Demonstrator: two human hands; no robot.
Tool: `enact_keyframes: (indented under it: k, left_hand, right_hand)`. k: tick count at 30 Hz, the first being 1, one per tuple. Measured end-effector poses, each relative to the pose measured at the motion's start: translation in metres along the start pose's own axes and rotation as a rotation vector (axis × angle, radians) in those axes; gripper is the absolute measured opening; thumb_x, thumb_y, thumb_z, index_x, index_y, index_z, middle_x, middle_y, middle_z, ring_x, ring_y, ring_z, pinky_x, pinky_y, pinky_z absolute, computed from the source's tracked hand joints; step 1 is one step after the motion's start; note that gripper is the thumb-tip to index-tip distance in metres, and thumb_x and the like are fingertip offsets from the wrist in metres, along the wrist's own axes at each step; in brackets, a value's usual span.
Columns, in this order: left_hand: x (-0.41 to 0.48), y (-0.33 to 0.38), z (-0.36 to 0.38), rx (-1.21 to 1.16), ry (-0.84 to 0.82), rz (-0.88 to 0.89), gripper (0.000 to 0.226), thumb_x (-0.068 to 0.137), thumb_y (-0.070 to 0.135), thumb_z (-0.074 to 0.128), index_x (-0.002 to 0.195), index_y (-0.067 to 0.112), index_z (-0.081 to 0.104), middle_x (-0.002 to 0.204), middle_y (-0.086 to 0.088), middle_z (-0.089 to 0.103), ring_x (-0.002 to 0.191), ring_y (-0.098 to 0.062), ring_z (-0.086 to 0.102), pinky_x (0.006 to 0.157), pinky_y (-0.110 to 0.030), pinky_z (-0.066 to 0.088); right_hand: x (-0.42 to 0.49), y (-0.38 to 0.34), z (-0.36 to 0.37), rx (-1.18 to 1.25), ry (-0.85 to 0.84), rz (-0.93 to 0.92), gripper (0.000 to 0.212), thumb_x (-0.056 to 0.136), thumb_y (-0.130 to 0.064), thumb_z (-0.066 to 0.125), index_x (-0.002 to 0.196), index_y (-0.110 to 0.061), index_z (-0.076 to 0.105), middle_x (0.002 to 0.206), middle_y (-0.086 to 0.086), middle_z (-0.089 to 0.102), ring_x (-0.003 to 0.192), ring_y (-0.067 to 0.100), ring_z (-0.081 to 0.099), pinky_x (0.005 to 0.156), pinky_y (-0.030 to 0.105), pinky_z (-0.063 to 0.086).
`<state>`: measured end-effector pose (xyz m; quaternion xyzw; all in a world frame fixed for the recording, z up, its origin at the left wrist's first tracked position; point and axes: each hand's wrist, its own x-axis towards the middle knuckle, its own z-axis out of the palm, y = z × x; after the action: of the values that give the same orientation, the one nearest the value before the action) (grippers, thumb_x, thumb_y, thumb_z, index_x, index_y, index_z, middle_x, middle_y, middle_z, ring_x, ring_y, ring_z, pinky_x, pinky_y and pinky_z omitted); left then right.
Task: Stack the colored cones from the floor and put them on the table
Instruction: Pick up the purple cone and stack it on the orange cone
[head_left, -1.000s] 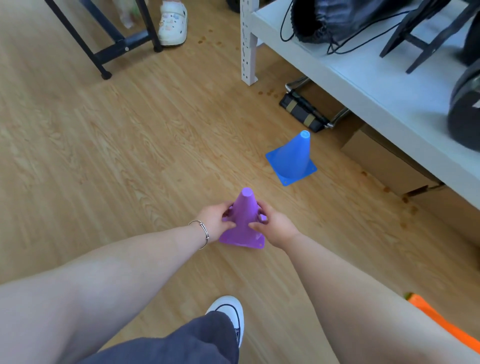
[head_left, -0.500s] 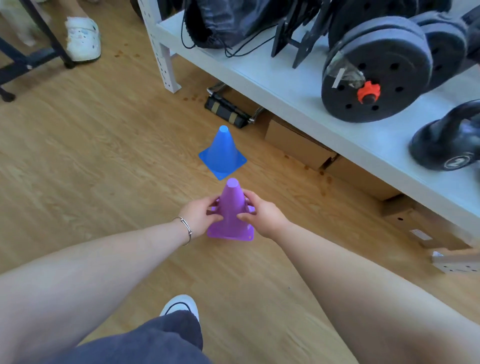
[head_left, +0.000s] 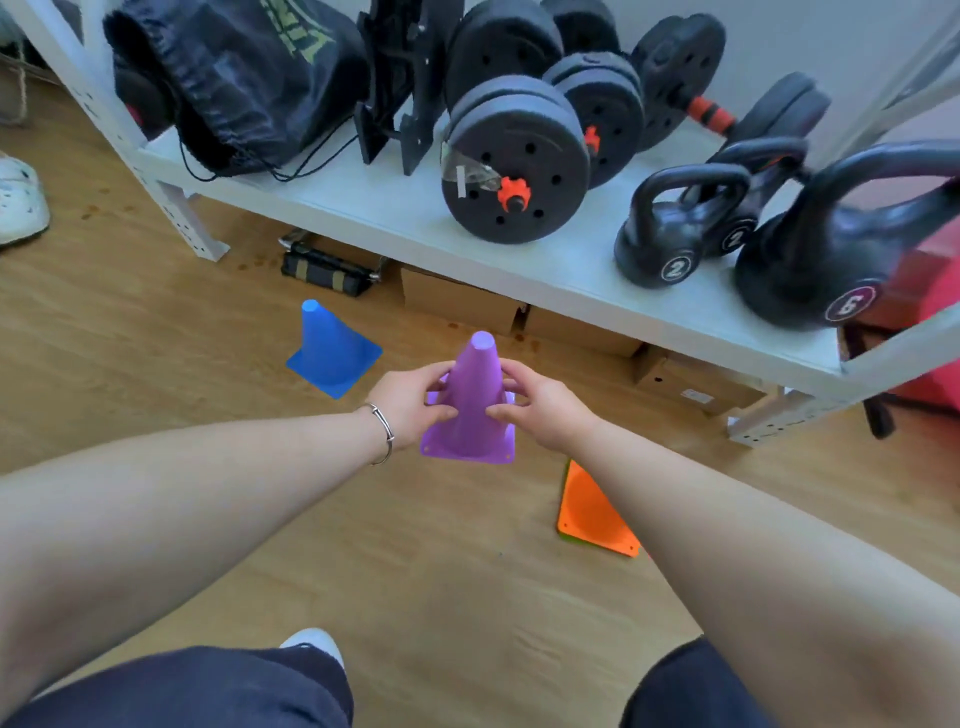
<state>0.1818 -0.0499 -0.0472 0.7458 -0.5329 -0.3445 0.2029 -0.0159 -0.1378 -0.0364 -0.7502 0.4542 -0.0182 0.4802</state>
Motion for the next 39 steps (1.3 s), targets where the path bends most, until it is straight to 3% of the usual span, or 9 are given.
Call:
enact_keyframes:
  k: [8,11,17,21,30,32,36,39]
  left_hand:
    - [0.017,0.103,0.026,-0.006,-0.048,0.118,0.060,0.081,0.025,0.073,0.133,0.044,0.050,0.122,0.005,0.068,0.105,-0.013,0.067,0.094,-0.030,0.050]
    - [0.020,0.136,0.049,-0.022,-0.084,0.134,0.062,0.082,0.022,0.072,0.136,0.040,0.049,0.123,0.007,0.068,0.098,-0.012,0.068,0.089,-0.024,0.048]
    - [0.023,0.172,0.094,-0.057,-0.161,0.143,0.061,0.082,0.021,0.070,0.135,0.043,0.049,0.122,0.012,0.067,0.094,-0.010,0.069,0.081,-0.021,0.047]
    - [0.022,0.173,0.119,-0.054,-0.197,0.136,0.061,0.081,0.021,0.071,0.134,0.044,0.050,0.121,0.014,0.067,0.090,-0.005,0.069,0.072,-0.012,0.043]
    - [0.020,0.139,0.169,-0.085,-0.263,0.075,0.065,0.080,0.017,0.073,0.137,0.036,0.050,0.126,0.005,0.066,0.099,-0.008,0.068,0.090,-0.022,0.048]
    - [0.021,0.128,0.182,-0.100,-0.264,0.045,0.067,0.078,0.016,0.075,0.139,0.031,0.049,0.127,0.003,0.065,0.102,-0.008,0.067,0.094,-0.023,0.048]
    - [0.025,0.106,0.207,-0.073,-0.263,0.041,0.063,0.077,0.015,0.076,0.135,0.023,0.055,0.124,0.000,0.068,0.112,-0.007,0.064,0.101,-0.027,0.047]
    - [0.026,0.089,0.227,-0.084,-0.269,0.030,0.058,0.077,0.014,0.075,0.132,0.023,0.059,0.122,0.000,0.069,0.107,-0.010,0.066,0.100,-0.029,0.049]
  right_hand:
    - [-0.054,0.038,-0.092,0.029,0.112,0.010,0.064,0.083,-0.028,0.075,0.136,-0.047,0.045,0.130,-0.008,0.064,0.116,0.008,0.061,0.101,0.034,0.047]
    - [-0.076,0.058,-0.120,0.036,0.138,0.032,0.064,0.083,-0.028,0.075,0.136,-0.048,0.046,0.128,-0.008,0.065,0.109,0.006,0.062,0.096,0.031,0.047]
    - [-0.111,0.102,-0.139,0.086,0.197,0.080,0.059,0.083,-0.029,0.074,0.130,-0.052,0.048,0.128,-0.010,0.064,0.115,0.007,0.060,0.096,0.031,0.049]
    - [-0.123,0.128,-0.133,0.122,0.206,0.121,0.058,0.083,-0.030,0.073,0.129,-0.055,0.047,0.132,-0.009,0.062,0.120,0.008,0.058,0.100,0.037,0.049]
    - [-0.127,0.174,-0.095,0.160,0.188,0.179,0.061,0.082,-0.031,0.075,0.128,-0.060,0.045,0.132,-0.010,0.061,0.113,0.008,0.063,0.098,0.037,0.052]
    - [-0.123,0.185,-0.086,0.163,0.171,0.189,0.061,0.082,-0.030,0.075,0.127,-0.060,0.045,0.132,-0.010,0.060,0.107,0.004,0.064,0.096,0.033,0.052]
    - [-0.115,0.210,-0.068,0.166,0.142,0.211,0.063,0.082,-0.025,0.076,0.129,-0.056,0.048,0.127,-0.011,0.060,0.089,-0.021,0.059,0.081,0.013,0.047]
    - [-0.110,0.224,-0.053,0.155,0.125,0.228,0.063,0.082,-0.023,0.076,0.133,-0.047,0.049,0.127,-0.010,0.059,0.093,-0.015,0.062,0.081,0.013,0.046]
